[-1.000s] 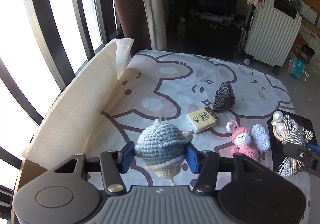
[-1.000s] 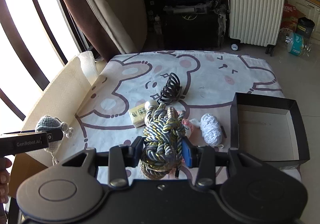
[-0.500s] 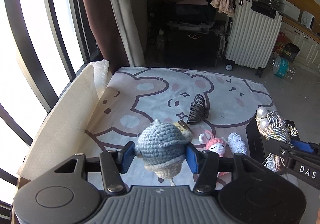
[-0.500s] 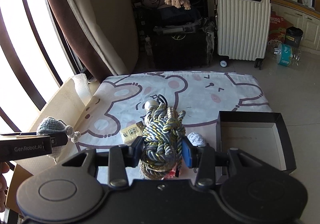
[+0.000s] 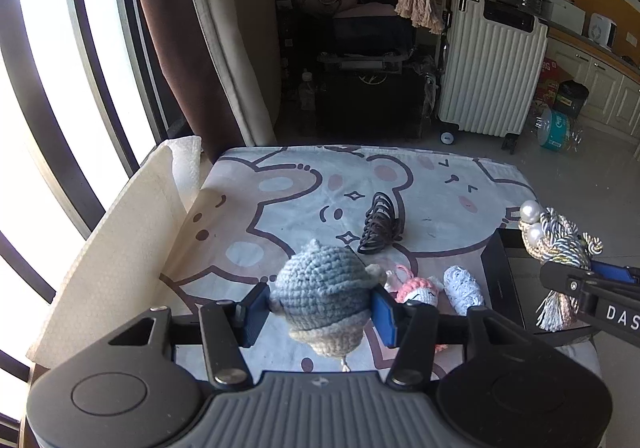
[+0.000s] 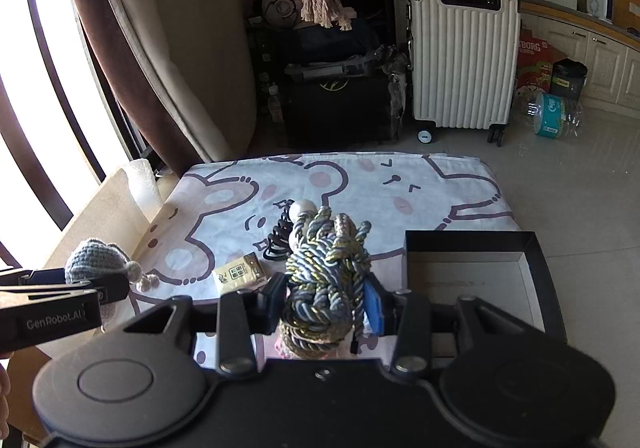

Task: Organize objects
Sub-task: 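Carry the crocheted ball and rope keychain together over the black box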

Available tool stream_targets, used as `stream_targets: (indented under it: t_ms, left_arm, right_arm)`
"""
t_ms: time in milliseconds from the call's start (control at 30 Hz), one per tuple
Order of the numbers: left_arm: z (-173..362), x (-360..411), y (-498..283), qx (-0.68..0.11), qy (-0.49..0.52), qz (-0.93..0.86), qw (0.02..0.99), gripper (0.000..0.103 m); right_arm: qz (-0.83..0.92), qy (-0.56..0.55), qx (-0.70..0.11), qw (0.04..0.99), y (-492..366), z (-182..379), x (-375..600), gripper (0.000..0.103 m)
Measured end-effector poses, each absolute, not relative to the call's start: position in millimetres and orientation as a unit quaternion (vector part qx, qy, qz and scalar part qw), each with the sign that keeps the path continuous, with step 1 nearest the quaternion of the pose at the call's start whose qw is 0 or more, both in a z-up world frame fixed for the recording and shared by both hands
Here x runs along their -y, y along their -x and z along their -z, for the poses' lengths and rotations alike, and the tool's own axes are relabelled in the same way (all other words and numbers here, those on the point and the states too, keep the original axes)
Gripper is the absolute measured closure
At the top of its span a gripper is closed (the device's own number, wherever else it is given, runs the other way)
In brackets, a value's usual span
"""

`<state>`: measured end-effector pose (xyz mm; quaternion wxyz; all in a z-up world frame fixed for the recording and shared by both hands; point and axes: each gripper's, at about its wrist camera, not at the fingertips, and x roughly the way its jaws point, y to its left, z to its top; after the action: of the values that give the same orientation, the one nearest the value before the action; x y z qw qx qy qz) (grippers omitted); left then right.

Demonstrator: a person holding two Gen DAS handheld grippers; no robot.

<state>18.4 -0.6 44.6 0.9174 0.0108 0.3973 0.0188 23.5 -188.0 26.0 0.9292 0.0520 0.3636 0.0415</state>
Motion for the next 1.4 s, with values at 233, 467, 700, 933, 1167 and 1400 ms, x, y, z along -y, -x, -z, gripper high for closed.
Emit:
stream_targets:
  t_ms: [233, 467, 700, 933, 1167, 1400]
  left_arm:
    - [-47.6, -0.4, -17.7, -0.391, 0.007, -0.014, 0.92, 0.049]
    - [-48.1, 7.7, -19.4, -0.388, 0.001, -0.004, 0.922, 0.049]
    - [-38.8, 16.3, -29.9, -0.395, 0.008, 0.003, 0.919, 0.049]
    - [-28.2, 36.0, -46.1, -0.398, 0.005, 0.022, 0.917, 0.049]
    - [-16.0, 59.3, -63.3, -0.405, 0.01, 0.047, 0.913, 0.049]
    - [-5.1, 89.9, -79.2, -0.403, 0.022, 0.084, 0.911, 0.049]
  right_arm:
    - [-0.043, -0.055, -0.362, 0.929, -22.8, -25.2, 194.1, 0.061]
    - [-0.045, -0.061, -0.36, 0.93, -24.1, -23.1, 197.4, 0.061]
    - [-0.045, -0.059, -0.361, 0.93, -29.1, -17.1, 204.1, 0.061]
    - [-0.024, -0.073, -0.361, 0.929, -37.3, -9.3, 231.1, 0.061]
    - [-0.004, -0.078, -0.368, 0.927, -45.4, 2.4, 253.6, 0.061]
    - [0.018, -0.084, -0.367, 0.926, -50.4, 11.0, 278.0, 0.061]
